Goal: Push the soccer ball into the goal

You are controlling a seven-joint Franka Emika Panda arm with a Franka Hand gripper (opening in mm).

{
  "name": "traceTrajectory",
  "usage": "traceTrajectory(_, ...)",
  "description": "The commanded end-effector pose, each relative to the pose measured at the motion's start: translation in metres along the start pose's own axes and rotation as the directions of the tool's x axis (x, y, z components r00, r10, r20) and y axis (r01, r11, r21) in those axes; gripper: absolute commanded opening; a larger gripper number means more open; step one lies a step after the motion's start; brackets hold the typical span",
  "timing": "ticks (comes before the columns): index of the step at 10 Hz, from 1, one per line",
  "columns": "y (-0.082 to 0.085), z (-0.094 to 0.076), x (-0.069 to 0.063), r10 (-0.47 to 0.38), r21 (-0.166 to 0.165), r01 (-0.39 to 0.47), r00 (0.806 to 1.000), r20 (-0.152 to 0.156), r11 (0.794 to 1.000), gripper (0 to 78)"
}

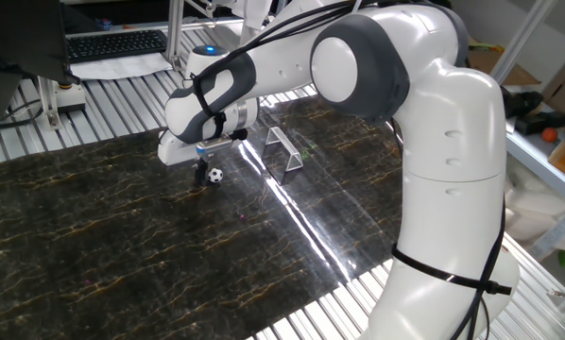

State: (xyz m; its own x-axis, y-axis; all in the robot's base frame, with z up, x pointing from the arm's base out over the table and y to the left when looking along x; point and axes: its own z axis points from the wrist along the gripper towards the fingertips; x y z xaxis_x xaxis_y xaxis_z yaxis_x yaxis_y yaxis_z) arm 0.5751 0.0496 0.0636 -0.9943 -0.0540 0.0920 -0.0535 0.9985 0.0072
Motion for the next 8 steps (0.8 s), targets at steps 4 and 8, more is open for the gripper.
traceTrajectory(4,-0.0074,0.0002,-0.0019,-0.021,0.004,0.021,1.0,-0.001,1.0,0.0)
traceTrajectory(8,-0.0086,0.0005,-0.0023,-0.006,-0.032,0.006,1.0,-0.003,0.999,0.0)
